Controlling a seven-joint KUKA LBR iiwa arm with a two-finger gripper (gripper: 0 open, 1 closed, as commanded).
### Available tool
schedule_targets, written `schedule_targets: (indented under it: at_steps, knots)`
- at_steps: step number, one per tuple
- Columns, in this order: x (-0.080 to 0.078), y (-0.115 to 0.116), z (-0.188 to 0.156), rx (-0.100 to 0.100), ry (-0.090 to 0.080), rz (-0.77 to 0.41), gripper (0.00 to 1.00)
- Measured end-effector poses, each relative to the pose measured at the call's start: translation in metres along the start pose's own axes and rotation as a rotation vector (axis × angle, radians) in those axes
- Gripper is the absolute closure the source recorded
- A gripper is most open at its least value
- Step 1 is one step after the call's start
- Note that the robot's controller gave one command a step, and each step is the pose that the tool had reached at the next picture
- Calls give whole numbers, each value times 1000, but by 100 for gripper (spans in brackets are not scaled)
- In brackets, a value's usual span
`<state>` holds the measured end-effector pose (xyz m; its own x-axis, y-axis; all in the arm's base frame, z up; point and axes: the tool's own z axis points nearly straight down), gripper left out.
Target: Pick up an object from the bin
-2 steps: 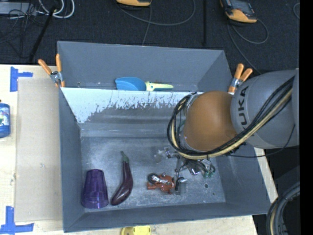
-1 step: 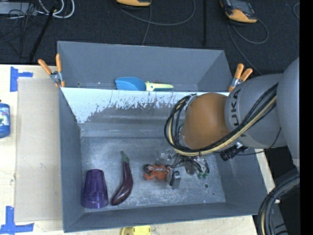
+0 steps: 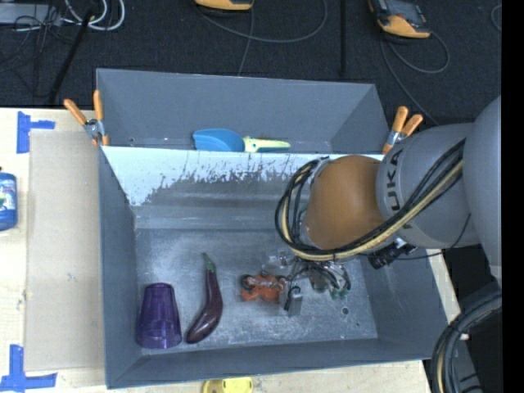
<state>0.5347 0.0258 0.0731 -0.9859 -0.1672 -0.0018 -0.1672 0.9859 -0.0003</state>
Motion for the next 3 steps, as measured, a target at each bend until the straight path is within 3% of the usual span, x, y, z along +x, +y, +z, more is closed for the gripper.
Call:
schedule_targets:
  at_steps: [1, 2, 3]
  knots:
    - [9, 2, -99, -1, 1, 16, 100]
    - [9, 1, -99, -1, 1, 18, 0]
    - [9, 1, -99, -1, 1, 18, 0]
